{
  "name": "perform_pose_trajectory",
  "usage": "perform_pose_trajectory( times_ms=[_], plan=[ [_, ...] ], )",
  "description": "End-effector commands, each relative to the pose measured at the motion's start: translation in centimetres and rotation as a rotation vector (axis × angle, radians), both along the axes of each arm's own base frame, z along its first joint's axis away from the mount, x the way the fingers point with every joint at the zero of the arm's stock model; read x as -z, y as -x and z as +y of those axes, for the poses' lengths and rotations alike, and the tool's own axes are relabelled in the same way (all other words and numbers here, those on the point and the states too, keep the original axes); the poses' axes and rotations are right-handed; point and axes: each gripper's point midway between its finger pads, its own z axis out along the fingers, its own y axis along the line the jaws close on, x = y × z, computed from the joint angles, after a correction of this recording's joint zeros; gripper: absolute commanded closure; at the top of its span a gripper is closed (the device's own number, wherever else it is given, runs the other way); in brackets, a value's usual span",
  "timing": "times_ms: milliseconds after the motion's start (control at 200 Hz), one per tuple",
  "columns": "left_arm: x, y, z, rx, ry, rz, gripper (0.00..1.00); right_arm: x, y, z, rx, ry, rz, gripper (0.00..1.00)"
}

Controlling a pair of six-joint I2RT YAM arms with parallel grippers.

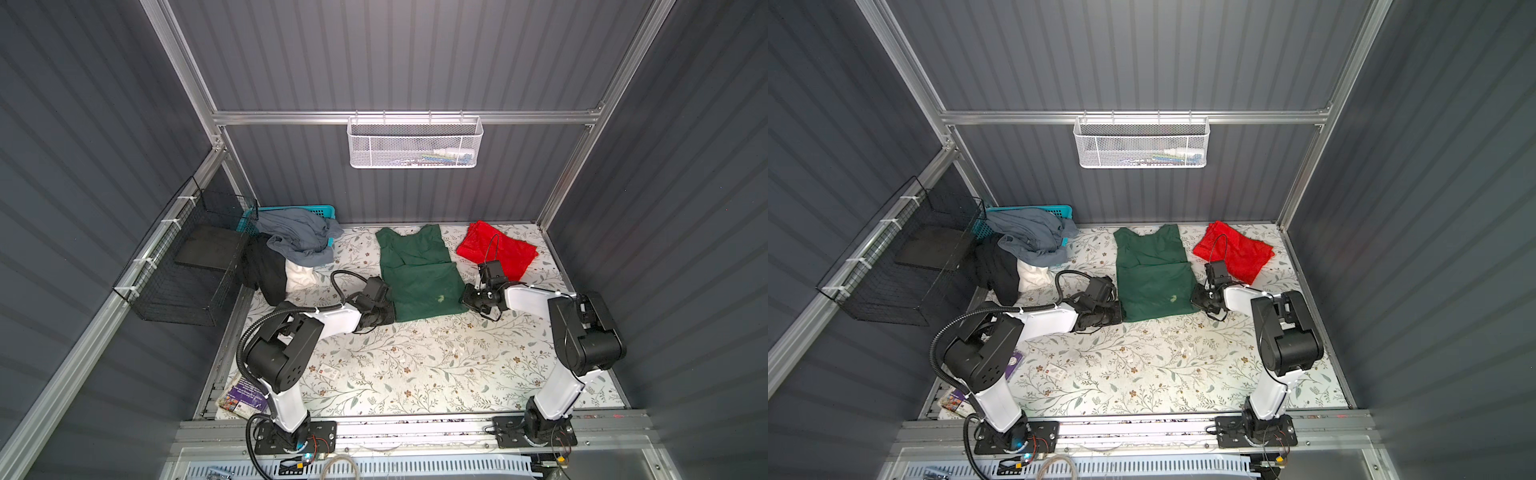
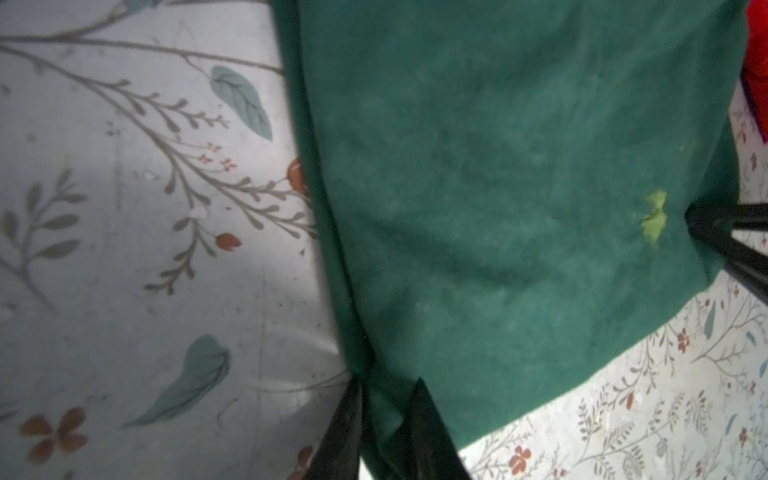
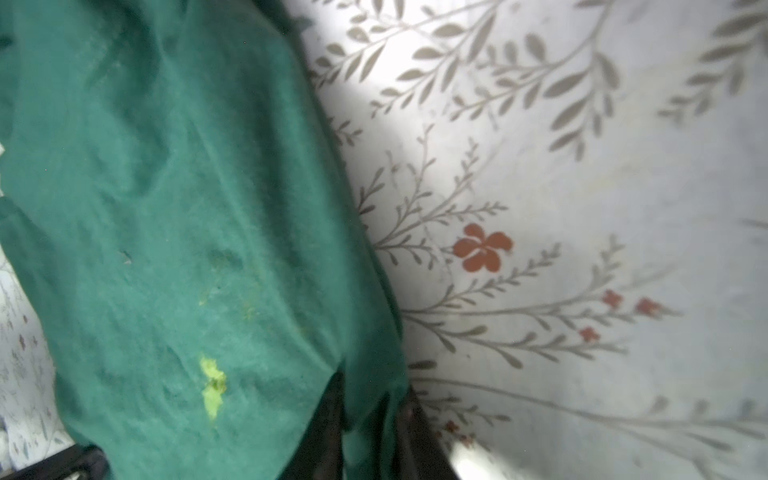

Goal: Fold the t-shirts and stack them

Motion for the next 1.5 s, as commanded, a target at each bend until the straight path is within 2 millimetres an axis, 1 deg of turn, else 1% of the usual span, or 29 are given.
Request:
perform_pose_trajectory(
  times_ms=[0,45,90,150,350,520,655,840,1015,1041,1066,1166,1346,1496],
  plan=[
    [2.7,1.4,1.6,-0.022,-0.087,0.079,0.91,3.0,3.5,-0.4,-0.001,0.011,0.155,0.88],
    [2.6,1.3,1.5,-0.015,-0.086,0.073,0.96,2.8,3.6,-0.3,0.0,0.005,0.155,0.93],
    [2.5,1.3,1.5,-0.01,-0.087,0.067,1.0,2.5,3.7,-0.2,0.001,-0.003,0.156,0.96],
    [2.3,1.3,1.5,-0.002,-0.092,0.06,1.0,2.1,3.8,-0.1,0.002,-0.009,0.156,1.0],
    [0.7,1.5,2.0,0.001,-0.085,0.018,1.0,0.2,4.7,-0.1,0.0,-0.02,0.147,1.0],
    [-1.3,1.5,2.2,0.01,-0.066,-0.038,1.0,-1.6,5.5,0.2,-0.003,-0.05,0.123,1.0],
    [-2.7,1.6,2.3,0.015,-0.052,-0.07,1.0,-2.9,5.8,0.7,-0.017,-0.058,0.101,1.0],
    [-4.1,2.1,2.5,0.013,-0.036,-0.094,1.0,-4.6,6.1,1.1,-0.031,-0.067,0.069,1.0],
    [-5.6,2.8,2.4,0.01,-0.022,-0.11,1.0,-6.7,6.5,1.9,-0.055,-0.079,0.032,1.0],
    [-6.1,2.8,2.2,0.015,-0.012,-0.117,1.0,-7.2,6.3,2.0,-0.057,-0.082,0.02,1.0],
    [-6.5,3.0,2.0,0.02,-0.007,-0.122,1.0,-7.2,6.9,1.9,-0.06,-0.079,0.038,1.0],
    [-7.8,3.4,1.8,0.029,-0.012,-0.156,1.0,-8.5,7.1,2.1,-0.067,-0.086,0.006,1.0],
    [-9.0,4.1,2.7,0.006,-0.019,-0.192,1.0,-9.6,7.8,2.4,-0.077,-0.095,-0.016,1.0],
    [-9.6,5.0,2.9,0.004,-0.009,-0.185,1.0,-10.2,8.5,3.0,-0.093,-0.102,-0.02,1.0]
  ],
)
